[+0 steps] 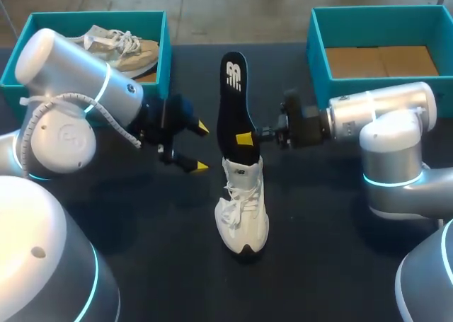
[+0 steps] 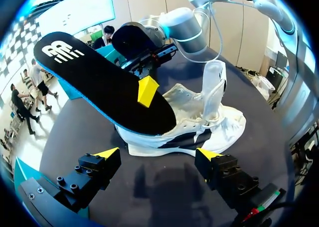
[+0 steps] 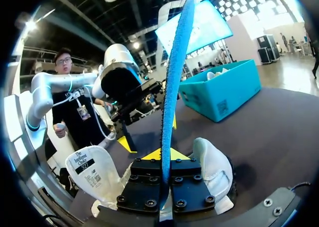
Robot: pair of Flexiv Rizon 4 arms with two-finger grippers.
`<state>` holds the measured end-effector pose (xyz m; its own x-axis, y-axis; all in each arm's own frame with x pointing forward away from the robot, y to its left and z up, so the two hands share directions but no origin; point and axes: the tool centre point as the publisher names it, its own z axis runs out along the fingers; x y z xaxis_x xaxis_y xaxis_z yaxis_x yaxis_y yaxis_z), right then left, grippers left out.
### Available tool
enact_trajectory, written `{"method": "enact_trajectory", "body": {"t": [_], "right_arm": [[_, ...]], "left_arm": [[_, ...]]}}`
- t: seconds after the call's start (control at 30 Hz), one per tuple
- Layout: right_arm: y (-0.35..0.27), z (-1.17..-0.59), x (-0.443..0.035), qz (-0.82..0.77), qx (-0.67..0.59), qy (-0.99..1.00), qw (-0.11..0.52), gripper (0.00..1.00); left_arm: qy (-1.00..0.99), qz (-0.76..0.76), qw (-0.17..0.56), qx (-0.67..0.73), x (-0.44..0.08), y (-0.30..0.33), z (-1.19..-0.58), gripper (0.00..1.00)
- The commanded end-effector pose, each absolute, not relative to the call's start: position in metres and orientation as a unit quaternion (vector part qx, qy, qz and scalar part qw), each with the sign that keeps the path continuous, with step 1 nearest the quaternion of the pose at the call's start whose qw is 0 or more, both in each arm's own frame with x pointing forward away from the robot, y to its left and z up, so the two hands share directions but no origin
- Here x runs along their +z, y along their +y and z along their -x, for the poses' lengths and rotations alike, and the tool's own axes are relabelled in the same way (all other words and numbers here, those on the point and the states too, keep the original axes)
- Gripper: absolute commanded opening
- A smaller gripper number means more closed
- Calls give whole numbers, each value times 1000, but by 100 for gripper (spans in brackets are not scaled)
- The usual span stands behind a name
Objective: Take the shoe out of the shoebox, open the shoe tongue, remove and reinsert the insole, then place the shoe into the shoebox
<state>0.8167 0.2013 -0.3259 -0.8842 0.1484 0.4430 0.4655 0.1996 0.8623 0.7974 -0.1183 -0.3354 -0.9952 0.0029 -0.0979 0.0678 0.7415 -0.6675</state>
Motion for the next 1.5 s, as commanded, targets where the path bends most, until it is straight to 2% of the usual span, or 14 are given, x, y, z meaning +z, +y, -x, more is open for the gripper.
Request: {"method": "enact_trajectory", "body": {"t": [0.03,0.7,1.0,1.03,1.1,1.23,1.5], "right_arm": [[202,-810,-332,205,-601,-761,131,0],[201,-792,-347,228,-584,-763,158,0],[199,-794,-343,229,-581,-766,151,0],[200,-794,-342,228,-582,-766,150,2],[200,-795,-341,227,-582,-767,148,16],[201,-795,-339,224,-582,-768,146,29],[201,-797,-335,220,-581,-771,139,31]], "left_arm": [[933,-17,46,-356,-335,-118,-797,100],[930,-14,46,-364,-336,-118,-797,100],[930,-12,44,-364,-337,-117,-795,100],[930,-12,44,-364,-337,-117,-795,100],[930,-12,43,-364,-337,-117,-794,100],[930,-11,41,-365,-338,-117,-793,100],[930,-10,39,-365,-338,-116,-791,100]]}}
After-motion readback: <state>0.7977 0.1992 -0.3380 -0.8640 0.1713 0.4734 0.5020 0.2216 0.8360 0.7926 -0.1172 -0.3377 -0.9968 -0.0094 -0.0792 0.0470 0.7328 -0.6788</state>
